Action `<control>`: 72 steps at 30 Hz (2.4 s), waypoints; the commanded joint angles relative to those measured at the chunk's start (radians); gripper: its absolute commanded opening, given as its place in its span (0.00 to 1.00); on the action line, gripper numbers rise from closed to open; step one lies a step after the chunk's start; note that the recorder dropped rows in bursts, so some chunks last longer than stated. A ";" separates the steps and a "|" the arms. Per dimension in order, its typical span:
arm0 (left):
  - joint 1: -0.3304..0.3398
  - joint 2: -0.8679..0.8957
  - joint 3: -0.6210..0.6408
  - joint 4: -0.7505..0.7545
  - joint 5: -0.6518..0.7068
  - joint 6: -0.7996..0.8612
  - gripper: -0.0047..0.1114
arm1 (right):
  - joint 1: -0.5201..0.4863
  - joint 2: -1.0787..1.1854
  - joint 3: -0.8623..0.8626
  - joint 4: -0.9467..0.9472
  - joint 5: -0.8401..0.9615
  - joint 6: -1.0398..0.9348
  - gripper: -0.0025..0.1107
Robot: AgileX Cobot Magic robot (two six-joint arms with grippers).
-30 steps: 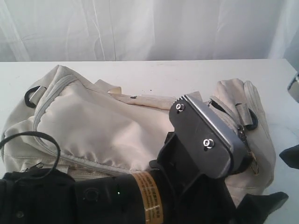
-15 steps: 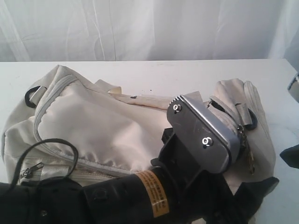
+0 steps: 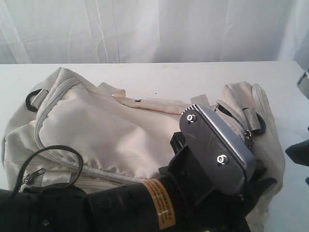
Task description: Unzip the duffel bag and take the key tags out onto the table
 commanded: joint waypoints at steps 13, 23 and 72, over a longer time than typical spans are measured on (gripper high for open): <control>-0.010 -0.031 -0.003 -0.045 0.120 0.022 0.06 | 0.002 -0.009 -0.072 -0.030 -0.169 0.184 0.48; -0.010 -0.031 -0.003 -0.106 0.193 0.053 0.57 | 0.002 -0.009 -0.072 -0.031 -0.132 0.184 0.48; -0.012 0.013 -0.003 -0.225 -0.002 0.234 0.04 | 0.002 0.001 -0.072 -0.029 -0.108 0.178 0.48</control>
